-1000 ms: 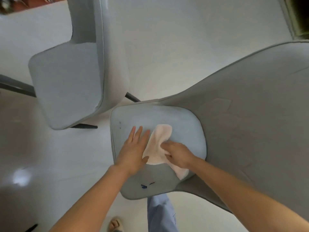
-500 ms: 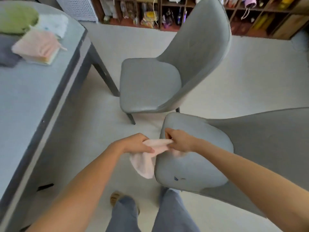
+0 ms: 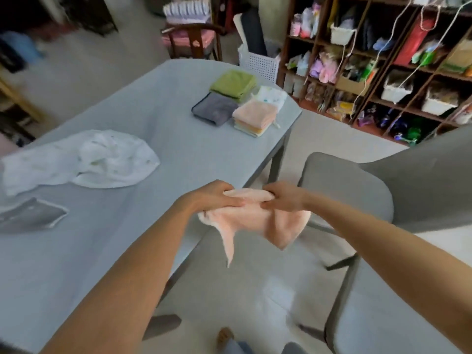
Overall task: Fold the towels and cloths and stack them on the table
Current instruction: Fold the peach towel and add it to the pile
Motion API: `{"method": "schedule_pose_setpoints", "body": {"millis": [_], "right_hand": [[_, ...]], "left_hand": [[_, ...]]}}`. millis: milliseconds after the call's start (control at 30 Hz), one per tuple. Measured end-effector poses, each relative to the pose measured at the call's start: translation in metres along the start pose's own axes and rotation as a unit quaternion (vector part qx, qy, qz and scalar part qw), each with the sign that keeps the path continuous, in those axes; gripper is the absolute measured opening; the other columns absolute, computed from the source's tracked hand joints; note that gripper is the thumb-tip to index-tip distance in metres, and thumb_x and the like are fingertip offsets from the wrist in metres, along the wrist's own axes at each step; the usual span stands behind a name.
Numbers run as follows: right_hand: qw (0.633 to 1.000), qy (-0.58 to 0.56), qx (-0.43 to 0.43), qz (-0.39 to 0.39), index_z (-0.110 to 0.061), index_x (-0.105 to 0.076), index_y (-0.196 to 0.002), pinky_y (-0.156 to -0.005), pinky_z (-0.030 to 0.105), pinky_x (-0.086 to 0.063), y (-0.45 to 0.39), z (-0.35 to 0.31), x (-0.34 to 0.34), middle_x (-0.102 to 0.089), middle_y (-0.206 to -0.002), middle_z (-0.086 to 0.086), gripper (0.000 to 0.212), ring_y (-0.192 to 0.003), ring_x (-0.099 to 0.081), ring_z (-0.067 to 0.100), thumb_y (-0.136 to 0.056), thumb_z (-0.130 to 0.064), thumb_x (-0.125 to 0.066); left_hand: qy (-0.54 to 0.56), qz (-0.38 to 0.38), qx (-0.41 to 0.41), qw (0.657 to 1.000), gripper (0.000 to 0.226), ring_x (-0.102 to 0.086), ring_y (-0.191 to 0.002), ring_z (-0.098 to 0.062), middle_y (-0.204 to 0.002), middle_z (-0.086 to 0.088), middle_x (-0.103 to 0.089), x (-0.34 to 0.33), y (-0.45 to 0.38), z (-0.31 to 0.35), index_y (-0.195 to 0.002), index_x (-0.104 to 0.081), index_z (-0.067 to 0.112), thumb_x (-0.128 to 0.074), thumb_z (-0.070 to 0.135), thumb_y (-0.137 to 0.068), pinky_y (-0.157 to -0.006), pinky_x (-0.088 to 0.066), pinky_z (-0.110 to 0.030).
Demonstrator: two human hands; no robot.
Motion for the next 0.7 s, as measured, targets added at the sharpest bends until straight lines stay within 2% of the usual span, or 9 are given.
{"method": "schedule_pose_setpoints", "body": {"millis": [133,200,300,400,467,533,600,700], "right_hand": [[0.997,0.026,0.046,-0.060,-0.018,-0.058,-0.093,-0.074,0.028,-0.043,-0.055,-0.077,0.005,-0.061,-0.094,-0.003,0.017,-0.088,-0.057,0.018,-0.082,-0.026,-0.068],[0.993,0.027,0.066,-0.099,-0.019,-0.061,-0.094,-0.075,0.026,-0.047,-0.080,-0.109,0.009,-0.064,-0.093,-0.006,0.018,-0.087,-0.060,0.015,-0.080,-0.026,-0.071],[0.980,0.025,0.075,-0.181,-0.022,-0.066,-0.096,-0.085,0.035,-0.054,-0.112,-0.142,0.005,-0.071,-0.094,-0.005,0.026,-0.090,-0.067,0.016,-0.073,-0.032,-0.073],[0.966,0.084,0.087,-0.227,-0.020,-0.067,-0.097,-0.083,0.036,-0.056,-0.154,-0.167,-0.001,-0.073,-0.094,-0.004,0.030,-0.088,-0.069,0.017,-0.071,-0.033,-0.074],[0.960,0.165,0.108,-0.201,-0.017,-0.063,-0.093,-0.075,0.033,-0.052,-0.188,-0.182,0.007,-0.068,-0.094,-0.001,0.021,-0.085,-0.065,0.019,-0.077,-0.028,-0.070],[0.950,0.248,0.151,-0.116,-0.017,-0.053,-0.090,-0.069,0.032,-0.042,-0.224,-0.201,0.026,-0.062,-0.097,0.001,0.010,-0.086,-0.058,0.022,-0.084,-0.023,-0.059],[0.934,0.293,0.207,-0.007,-0.015,-0.044,-0.094,-0.067,0.033,-0.036,-0.253,-0.222,0.054,-0.060,-0.100,0.006,0.007,-0.089,-0.056,0.028,-0.088,-0.015,-0.047],[0.911,0.303,0.261,0.098,-0.012,-0.040,-0.108,-0.059,0.034,-0.033,-0.275,-0.244,0.094,-0.062,-0.091,0.011,0.023,-0.081,-0.059,0.033,-0.086,-0.007,-0.041]], "left_hand": [[-0.090,0.000,0.067,0.994,0.037,-0.052,-0.064,-0.014,-0.072,0.005,-0.055,0.060,0.032,-0.056,-0.076,-0.056,0.021,-0.067,0.057,-0.075,-0.060,-0.038,-0.028],[-0.078,-0.001,0.091,0.993,0.034,-0.061,-0.073,-0.015,-0.081,0.005,-0.064,0.086,0.048,-0.072,-0.080,-0.059,0.026,-0.069,0.057,-0.072,-0.066,-0.046,-0.029],[-0.079,-0.005,0.129,0.989,0.037,-0.067,-0.087,-0.017,-0.094,0.003,-0.070,0.111,0.065,-0.097,-0.091,-0.065,0.026,-0.074,0.055,-0.071,-0.077,-0.053,-0.031],[-0.096,0.049,0.154,0.982,0.032,-0.065,-0.087,-0.022,-0.093,0.001,-0.067,0.136,0.063,-0.125,-0.091,-0.066,0.019,-0.075,0.044,-0.074,-0.078,-0.052,-0.034],[-0.127,0.120,0.182,0.968,0.034,-0.061,-0.099,-0.023,-0.110,0.001,-0.063,0.160,0.057,-0.143,-0.107,-0.063,0.020,-0.072,0.037,-0.078,-0.082,-0.048,-0.035],[-0.191,0.206,0.213,0.936,0.036,-0.059,-0.106,-0.024,-0.118,0.000,-0.059,0.188,0.052,-0.156,-0.120,-0.060,0.020,-0.064,0.026,-0.085,-0.077,-0.042,-0.030],[-0.243,0.289,0.255,0.890,0.027,-0.062,-0.101,-0.024,-0.110,-0.003,-0.063,0.216,0.052,-0.161,-0.112,-0.061,0.019,-0.056,0.012,-0.087,-0.070,-0.039,-0.028],[-0.299,0.358,0.292,0.835,0.026,-0.063,-0.096,-0.024,-0.102,-0.003,-0.065,0.254,0.056,-0.145,-0.109,-0.058,0.018,-0.052,0.006,-0.087,-0.063,-0.034,-0.029]]}}
Point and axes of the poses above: each hand's wrist, its own y-axis away from the middle knuckle, its own x-axis out of the back of the hand, z = x × y, the point moved 9 cm from there along -y, towards the middle knuckle
